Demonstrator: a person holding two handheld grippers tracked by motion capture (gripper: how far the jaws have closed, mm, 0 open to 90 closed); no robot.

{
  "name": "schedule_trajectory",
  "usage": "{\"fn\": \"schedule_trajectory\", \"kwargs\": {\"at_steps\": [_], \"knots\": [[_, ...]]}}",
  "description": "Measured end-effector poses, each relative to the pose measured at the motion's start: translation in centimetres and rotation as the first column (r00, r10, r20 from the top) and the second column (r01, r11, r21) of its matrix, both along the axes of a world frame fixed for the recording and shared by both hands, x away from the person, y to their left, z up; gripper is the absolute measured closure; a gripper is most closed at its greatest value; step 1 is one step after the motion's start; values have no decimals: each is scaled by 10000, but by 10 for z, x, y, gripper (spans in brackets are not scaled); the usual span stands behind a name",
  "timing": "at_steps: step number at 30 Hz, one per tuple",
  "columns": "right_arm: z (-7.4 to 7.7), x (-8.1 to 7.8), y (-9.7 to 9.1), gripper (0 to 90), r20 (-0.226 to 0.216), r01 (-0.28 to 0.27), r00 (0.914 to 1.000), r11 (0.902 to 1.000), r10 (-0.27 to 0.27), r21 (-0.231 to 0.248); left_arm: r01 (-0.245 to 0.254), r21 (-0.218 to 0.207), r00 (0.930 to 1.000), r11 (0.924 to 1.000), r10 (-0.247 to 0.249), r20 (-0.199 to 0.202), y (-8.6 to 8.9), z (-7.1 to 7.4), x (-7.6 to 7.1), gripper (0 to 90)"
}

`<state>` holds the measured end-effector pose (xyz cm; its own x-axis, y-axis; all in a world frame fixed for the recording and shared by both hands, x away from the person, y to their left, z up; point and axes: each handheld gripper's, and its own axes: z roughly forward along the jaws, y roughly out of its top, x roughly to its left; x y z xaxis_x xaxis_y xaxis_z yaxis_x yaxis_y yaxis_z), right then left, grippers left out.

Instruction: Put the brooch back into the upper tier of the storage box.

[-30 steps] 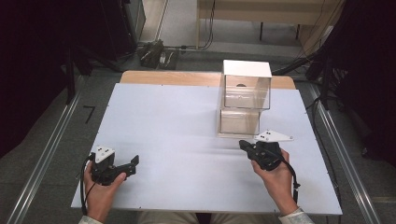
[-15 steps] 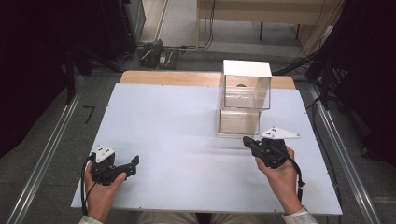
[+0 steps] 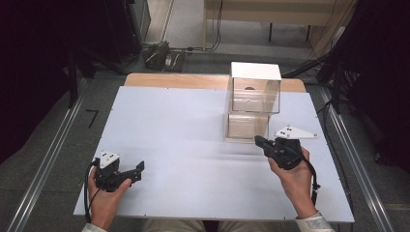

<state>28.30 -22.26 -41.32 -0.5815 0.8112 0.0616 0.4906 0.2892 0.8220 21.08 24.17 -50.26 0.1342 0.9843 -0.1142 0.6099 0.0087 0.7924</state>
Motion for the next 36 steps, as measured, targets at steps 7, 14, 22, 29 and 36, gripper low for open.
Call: {"fn": "schedule_trajectory", "kwargs": {"at_steps": [7,14,22,29,36], "knots": [[7,3,-5,872,55,111,9999,9999,-111,80,-11,12,10000,10000,11,-11,0,0,0,91],[16,6,-9,872,163,147,9998,9997,-150,194,-22,14,10000,10000,22,-8,0,0,0,91],[23,8,-11,872,278,219,9994,9992,-228,329,-13,-9,10000,10000,13,-2,0,0,0,91],[28,10,-13,872,370,240,9990,9989,-254,399,4,1,10000,10000,-4,-1,0,0,0,91],[36,11,-15,872,520,243,9983,9982,-271,543,6,10,10000,10000,-6,0,-1,0,1,91]]}}
